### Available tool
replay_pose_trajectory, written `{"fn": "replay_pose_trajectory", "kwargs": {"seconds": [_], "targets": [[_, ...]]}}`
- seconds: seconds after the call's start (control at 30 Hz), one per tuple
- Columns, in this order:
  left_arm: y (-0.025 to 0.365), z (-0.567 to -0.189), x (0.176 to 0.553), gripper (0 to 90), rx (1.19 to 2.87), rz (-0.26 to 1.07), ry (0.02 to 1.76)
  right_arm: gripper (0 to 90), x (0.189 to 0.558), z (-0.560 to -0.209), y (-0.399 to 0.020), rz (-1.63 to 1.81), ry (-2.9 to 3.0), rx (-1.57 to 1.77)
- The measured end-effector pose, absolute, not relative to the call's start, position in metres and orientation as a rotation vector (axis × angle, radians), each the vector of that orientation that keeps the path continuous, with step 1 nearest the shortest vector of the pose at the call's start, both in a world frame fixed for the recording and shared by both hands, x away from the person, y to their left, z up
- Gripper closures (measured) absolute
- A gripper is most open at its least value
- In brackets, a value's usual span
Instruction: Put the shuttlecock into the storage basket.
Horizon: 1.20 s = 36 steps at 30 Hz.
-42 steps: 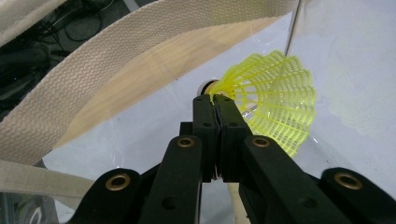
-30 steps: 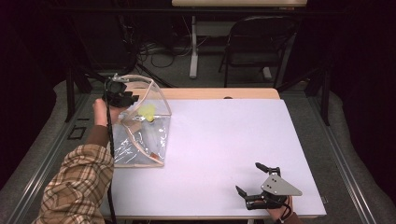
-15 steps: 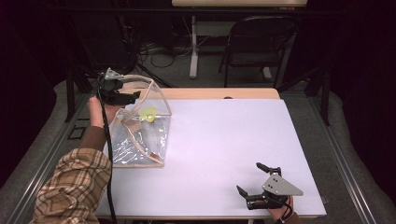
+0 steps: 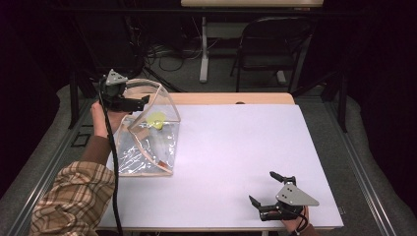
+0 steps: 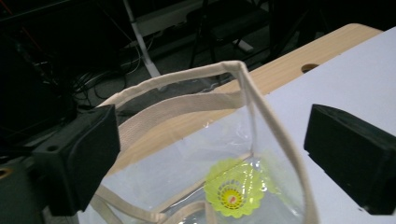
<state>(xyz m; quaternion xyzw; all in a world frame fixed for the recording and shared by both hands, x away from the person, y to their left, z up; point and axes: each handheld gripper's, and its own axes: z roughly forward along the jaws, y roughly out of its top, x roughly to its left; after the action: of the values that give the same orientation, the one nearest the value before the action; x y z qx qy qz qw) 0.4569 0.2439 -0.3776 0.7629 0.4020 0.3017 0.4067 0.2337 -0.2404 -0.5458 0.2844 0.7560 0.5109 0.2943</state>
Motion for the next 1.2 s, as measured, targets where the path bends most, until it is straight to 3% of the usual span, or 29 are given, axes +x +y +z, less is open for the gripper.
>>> {"fn": "replay_pose_trajectory", "kwargs": {"seconds": [0.6, 1.2], "targets": [[0.231, -0.357, 0.403, 0.0, 1.811, 0.746, 0.892, 0.0, 0.231, -0.546, -0.240, 1.349, 2.015, 0.763], [0.221, -0.397, 0.364, 0.0, 1.834, 0.727, 0.841, 0.0, 0.231, -0.546, -0.240, 1.347, 2.014, 0.760]]}}
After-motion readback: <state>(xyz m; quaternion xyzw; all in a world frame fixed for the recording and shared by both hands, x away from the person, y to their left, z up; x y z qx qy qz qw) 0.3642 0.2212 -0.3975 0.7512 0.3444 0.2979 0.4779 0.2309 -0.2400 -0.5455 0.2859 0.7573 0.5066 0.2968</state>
